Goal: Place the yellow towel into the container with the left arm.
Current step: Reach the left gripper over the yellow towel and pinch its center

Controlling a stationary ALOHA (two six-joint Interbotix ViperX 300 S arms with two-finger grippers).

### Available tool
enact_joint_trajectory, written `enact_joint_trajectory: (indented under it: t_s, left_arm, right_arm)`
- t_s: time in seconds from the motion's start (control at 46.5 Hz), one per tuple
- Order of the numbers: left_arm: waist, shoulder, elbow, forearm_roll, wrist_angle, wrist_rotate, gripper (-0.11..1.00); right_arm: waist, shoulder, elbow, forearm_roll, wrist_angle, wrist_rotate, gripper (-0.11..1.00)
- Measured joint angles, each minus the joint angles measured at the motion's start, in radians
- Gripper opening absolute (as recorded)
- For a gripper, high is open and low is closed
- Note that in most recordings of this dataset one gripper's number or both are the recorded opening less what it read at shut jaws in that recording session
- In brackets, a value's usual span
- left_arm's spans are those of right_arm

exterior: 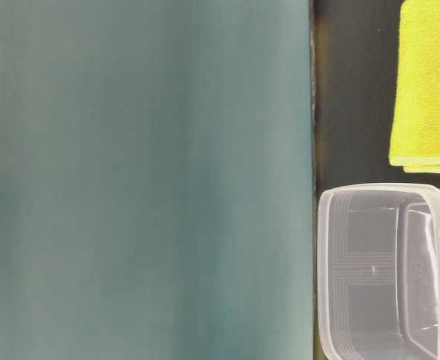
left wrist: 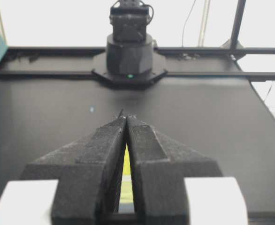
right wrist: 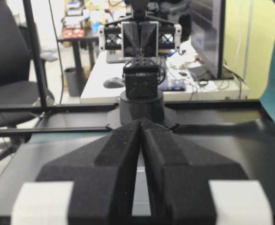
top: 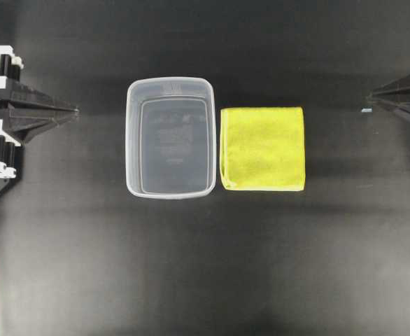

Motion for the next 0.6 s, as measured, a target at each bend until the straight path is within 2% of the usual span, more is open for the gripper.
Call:
enact_joint_trajectory:
  t_s: [0.064,0.107,0.193,0.322,0.537,0.602]
  left_arm:
    - [0.0,0.014,-0.012,0.014,0.021,-0.026,0.01]
    - [-0.002,0.041,-0.035,0.026,0.054,-0.048,0.0]
    - [-0.009,0.095,-0.086,0.032,0.13,-0.077,0.0]
    - [-0.012,0.158,-0.166,0.035,0.255,-0.077,0.0]
    - [-0.011,0.311,-0.313,0.035,0.468,-0.069,0.0]
    - [-0.012,0.356,-0.359,0.035,0.52,-0.067,0.0]
  right_arm:
    - [-0.002,0.002,0.002,0.002,0.002,0.003,0.05]
    - [-0.003,0.002,0.002,0.009,0.011,0.009,-0.01]
    - [-0.008,0.002,0.002,0.025,0.052,0.034,-0.01]
    - [-0.008,0.0,0.002,0.028,0.115,0.069,-0.01]
    - [-0.026,-0.009,0.003,0.029,0.233,0.078,0.0]
    - [-0.034,-0.02,0.003,0.029,0.275,0.078,0.06]
